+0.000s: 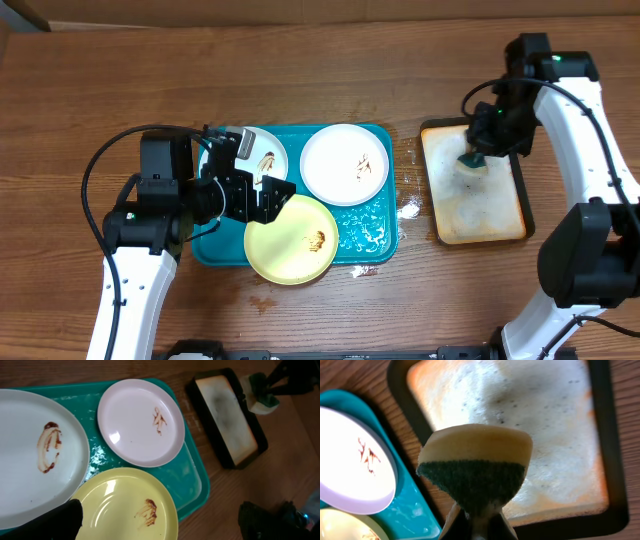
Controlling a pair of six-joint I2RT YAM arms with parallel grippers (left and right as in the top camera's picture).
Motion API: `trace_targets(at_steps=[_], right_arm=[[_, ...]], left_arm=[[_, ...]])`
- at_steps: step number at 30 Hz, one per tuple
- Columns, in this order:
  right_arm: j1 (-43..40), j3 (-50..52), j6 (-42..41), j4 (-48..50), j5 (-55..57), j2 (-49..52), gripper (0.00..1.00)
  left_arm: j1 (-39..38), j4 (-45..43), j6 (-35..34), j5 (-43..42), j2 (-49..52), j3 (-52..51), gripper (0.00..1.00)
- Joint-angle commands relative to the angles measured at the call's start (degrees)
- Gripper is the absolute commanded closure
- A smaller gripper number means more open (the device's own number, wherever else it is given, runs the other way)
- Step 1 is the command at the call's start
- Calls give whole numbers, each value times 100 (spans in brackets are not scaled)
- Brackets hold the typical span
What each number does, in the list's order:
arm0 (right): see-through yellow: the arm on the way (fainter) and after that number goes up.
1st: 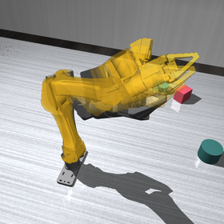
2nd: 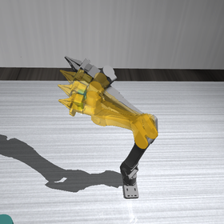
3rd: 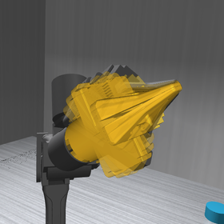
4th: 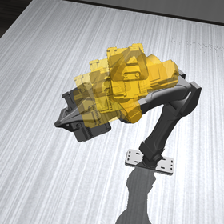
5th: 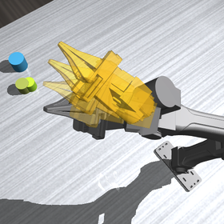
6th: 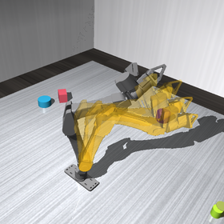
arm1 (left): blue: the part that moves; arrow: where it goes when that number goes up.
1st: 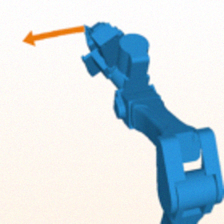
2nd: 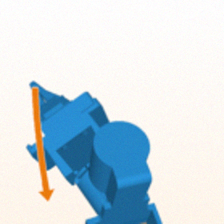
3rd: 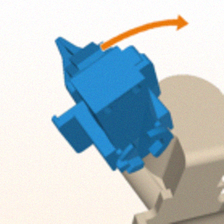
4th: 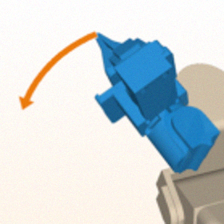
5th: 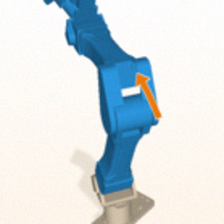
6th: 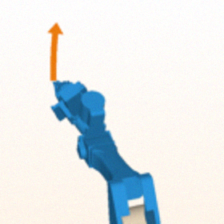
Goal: Clean dirty plates on tray and stack at the side
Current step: 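Move the left gripper over the small white plate on the teal tray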
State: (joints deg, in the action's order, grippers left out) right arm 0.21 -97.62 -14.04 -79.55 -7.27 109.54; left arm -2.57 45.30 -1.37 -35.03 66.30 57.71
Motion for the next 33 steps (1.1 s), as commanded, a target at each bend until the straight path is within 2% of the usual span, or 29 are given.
trace_targets(at_steps=[1,7,8,9,10,11,12,13,14,15,16,18,19,21,22,26,27,28,29,33], right_arm=[[144,-142,37,-11,-33,-179,96],[186,-142,-254,-229,232,-179,96],[168,-142,-367,-304,415,-179,96],[157,-140,-466,-378,619,-181,96],[155,-140,-555,-439,743,-181,96],[155,-140,-557,-483,798,-179,96],[155,-140,-540,-503,820,-179,96],[155,-140,-533,-516,831,-179,96],[155,-140,-527,-520,826,-179,96],[155,-140,-527,-522,826,-179,96],[155,-140,-527,-522,826,-179,96],[155,-140,-527,-522,826,-179,96],[155,-140,-527,-527,824,-179,96],[157,-140,-527,-553,813,-181,96],[155,-140,-527,-564,811,-179,96],[155,-140,-503,-577,811,-179,96],[155,-140,-503,-581,811,-179,96],[155,-140,-503,-581,811,-179,96],[155,-140,-503,-577,811,-179,96],[155,-140,-498,-566,809,-179,96]], left_arm=[[31,-22,-267,562,63,166,0],[28,-109,-269,748,422,166,0],[28,-125,-267,802,498,166,4],[28,-155,-267,839,590,166,10],[28,-210,-273,841,673,166,21],[28,-282,-297,844,772,170,46],[26,-358,-295,844,852,173,53],[20,-439,-295,852,938,173,48],[2,-553,-295,863,1045,173,33],[-24,-656,-291,861,1137,175,28],[-63,-745,-271,874,1233,184,30],[-175,-876,-160,868,1458,251,42],[-243,-903,-83,874,1572,310,42],[-413,-892,-35,1078,1836,501,37],[-522,-820,-33,1268,1989,645,38],[-949,-293,7,2022,2553,1384,43],[-1043,-105,15,2214,2695,1613,47],[-1137,131,11,2507,2855,1891,55],[-1233,385,11,2828,3034,2205,57],[-1421,1016,11,3392,3554,3117,51]])
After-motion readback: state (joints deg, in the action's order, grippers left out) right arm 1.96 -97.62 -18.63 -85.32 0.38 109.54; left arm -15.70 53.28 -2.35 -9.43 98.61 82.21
